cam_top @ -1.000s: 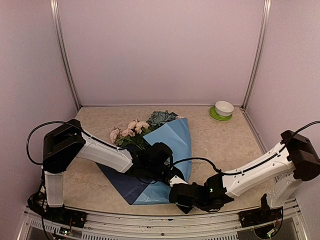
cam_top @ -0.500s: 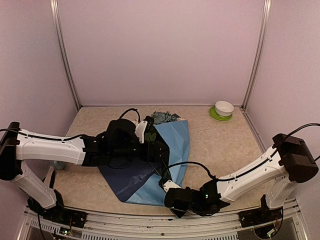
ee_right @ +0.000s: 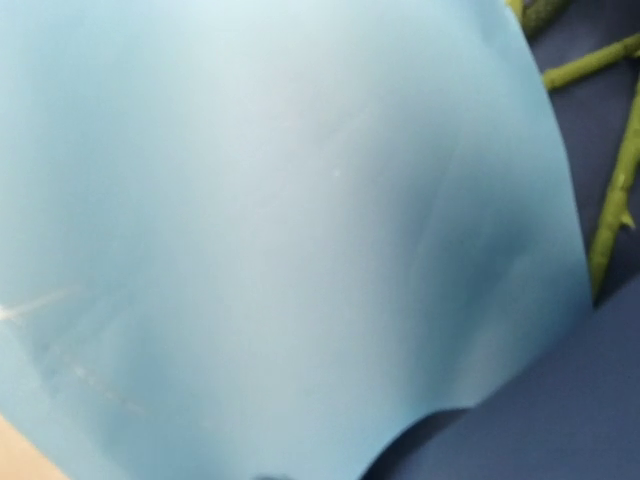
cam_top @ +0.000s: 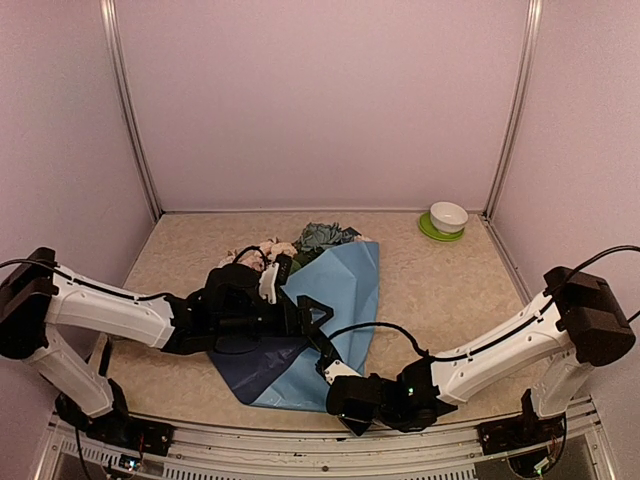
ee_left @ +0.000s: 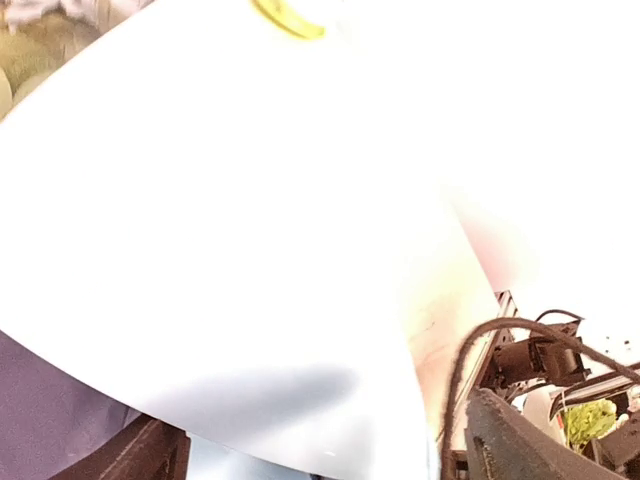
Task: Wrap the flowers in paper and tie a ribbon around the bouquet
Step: Fold the one-fourth-folded wrapping paper at the center of the board.
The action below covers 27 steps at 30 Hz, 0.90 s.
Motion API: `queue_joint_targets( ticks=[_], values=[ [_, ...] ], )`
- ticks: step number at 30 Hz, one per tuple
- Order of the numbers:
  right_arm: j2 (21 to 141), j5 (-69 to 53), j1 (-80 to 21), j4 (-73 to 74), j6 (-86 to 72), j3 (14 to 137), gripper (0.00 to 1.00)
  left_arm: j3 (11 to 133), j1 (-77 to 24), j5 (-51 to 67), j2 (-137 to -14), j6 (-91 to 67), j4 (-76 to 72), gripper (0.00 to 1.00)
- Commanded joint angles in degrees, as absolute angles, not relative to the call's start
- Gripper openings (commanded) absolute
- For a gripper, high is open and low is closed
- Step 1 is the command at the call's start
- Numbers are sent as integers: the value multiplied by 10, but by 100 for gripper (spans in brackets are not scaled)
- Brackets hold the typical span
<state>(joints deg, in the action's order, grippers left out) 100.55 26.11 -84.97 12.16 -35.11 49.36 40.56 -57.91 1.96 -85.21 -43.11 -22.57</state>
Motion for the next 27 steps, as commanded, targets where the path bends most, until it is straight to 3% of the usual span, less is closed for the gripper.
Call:
queue_joint_targets(
  ticks=[1,8,16,18,21,27],
  values=[
    [1046,240,-845,203,-338,473,24,399,-569,53,-899,-473,-299,90],
    [1048,243,-845,208,-342,471,24,405,-565,136,-947,-503,-424,68],
    [1051,245,-845,213,-342,474,24,399,-562,210,-973,-561,-526,59],
    [1053,245,-844,215,-342,476,24,401,-565,204,-969,-558,-525,58],
    [1056,243,-844,217,-341,477,24,401,-582,187,-947,-538,-533,66],
    [1061,244,-845,218,-340,480,24,401,-644,36,-877,-426,-425,76]
  ],
)
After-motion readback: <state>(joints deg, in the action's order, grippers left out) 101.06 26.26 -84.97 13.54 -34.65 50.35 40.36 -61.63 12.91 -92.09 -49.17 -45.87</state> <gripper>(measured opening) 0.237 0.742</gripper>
